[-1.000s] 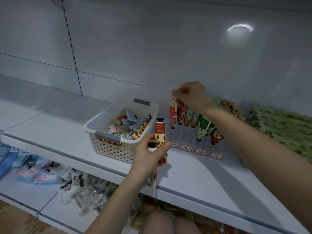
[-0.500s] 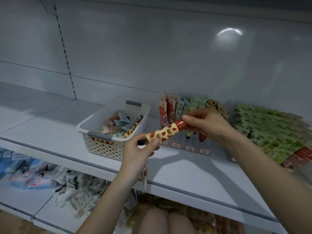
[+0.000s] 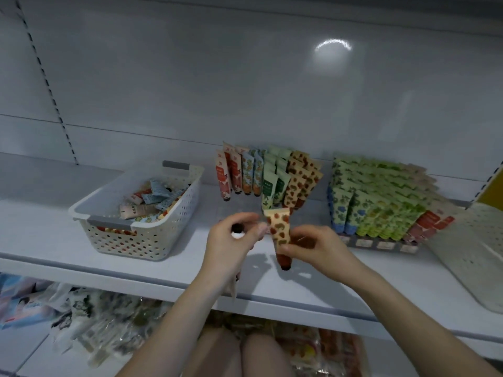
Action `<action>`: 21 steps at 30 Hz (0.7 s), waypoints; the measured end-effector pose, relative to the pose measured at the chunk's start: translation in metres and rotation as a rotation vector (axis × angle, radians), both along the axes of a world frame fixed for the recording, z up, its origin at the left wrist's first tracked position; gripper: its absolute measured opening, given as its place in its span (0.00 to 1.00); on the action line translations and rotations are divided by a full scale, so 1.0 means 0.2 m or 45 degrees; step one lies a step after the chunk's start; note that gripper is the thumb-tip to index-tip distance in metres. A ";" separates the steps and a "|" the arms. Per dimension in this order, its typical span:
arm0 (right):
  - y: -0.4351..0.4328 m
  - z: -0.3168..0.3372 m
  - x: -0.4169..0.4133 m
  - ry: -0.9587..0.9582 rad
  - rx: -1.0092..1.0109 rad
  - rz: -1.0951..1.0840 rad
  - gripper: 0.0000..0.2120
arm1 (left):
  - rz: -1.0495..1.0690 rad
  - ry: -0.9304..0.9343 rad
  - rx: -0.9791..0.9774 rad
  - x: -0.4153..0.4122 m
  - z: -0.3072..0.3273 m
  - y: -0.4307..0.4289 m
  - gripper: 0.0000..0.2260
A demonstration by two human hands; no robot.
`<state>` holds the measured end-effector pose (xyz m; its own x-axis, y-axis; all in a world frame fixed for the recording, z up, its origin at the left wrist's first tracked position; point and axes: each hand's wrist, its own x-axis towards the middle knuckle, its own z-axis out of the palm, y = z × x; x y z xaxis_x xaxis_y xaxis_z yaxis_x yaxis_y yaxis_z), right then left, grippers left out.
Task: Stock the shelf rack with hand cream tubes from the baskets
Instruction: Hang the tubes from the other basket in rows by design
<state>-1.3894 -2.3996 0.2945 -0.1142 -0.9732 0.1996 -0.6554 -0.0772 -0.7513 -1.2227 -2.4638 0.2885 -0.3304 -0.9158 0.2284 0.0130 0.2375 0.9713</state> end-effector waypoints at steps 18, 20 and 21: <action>-0.41 -0.13 -0.27 -0.114 -0.284 -0.820 0.05 | 0.187 -0.004 0.181 0.03 -0.08 -0.08 0.05; -0.43 -0.14 -0.28 -0.105 -0.204 -0.801 0.03 | 0.193 0.005 0.181 0.04 -0.09 -0.08 0.05; -0.44 -0.14 -0.27 -0.093 -0.171 -0.793 0.04 | 0.192 0.010 0.182 0.04 -0.09 -0.09 0.05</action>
